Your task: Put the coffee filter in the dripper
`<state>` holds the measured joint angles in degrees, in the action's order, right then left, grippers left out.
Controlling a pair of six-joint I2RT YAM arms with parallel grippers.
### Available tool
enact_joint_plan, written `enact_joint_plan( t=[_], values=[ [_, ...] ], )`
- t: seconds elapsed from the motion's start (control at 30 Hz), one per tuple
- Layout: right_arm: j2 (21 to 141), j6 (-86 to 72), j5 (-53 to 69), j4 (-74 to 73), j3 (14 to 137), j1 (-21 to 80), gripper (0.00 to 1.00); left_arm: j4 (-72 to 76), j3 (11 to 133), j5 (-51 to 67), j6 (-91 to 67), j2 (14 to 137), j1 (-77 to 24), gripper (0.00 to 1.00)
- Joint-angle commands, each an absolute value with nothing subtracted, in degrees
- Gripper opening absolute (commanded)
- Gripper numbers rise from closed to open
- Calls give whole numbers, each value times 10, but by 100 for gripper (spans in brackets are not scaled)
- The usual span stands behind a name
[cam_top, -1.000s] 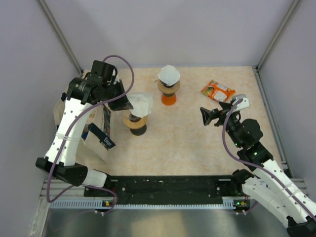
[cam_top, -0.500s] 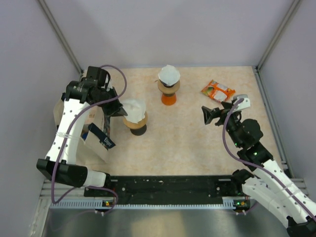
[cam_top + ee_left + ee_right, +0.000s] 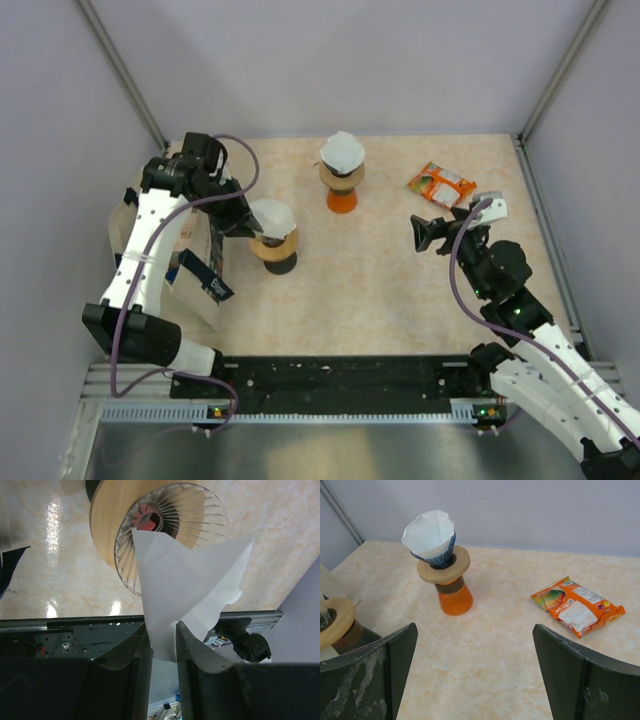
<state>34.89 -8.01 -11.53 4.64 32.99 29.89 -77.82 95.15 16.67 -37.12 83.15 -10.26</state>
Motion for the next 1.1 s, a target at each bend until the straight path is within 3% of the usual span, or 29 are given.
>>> enact_joint_plan(
  t=[0.0, 0.13, 0.27, 0.43, 0.6, 0.67, 0.9, 1.07],
  values=[
    [342, -73, -124, 54, 336, 301, 99, -858, 972, 160, -363, 831, -98, 31],
    [343, -72, -120, 55, 335, 300, 99, -868, 999, 114, -360, 825, -98, 42],
    [342, -70, -120, 55, 335, 301, 99, -870, 1031, 81, -357, 808, -98, 64],
    [344, -63, -120, 56, 334, 301, 99, -812, 1049, 113, -346, 776, -98, 70],
    [342, -61, -122, 51, 336, 300, 99, -737, 1023, 126, -336, 780, -102, 67],
    [343, -59, -124, 51, 333, 301, 99, -741, 1030, 92, -332, 795, -111, 60],
    [351, -55, -126, 53, 332, 301, 99, -678, 1009, -71, -331, 826, -221, 55],
    [350, -54, -130, 51, 330, 301, 99, -685, 998, -134, -335, 860, -225, 38]
  ],
)
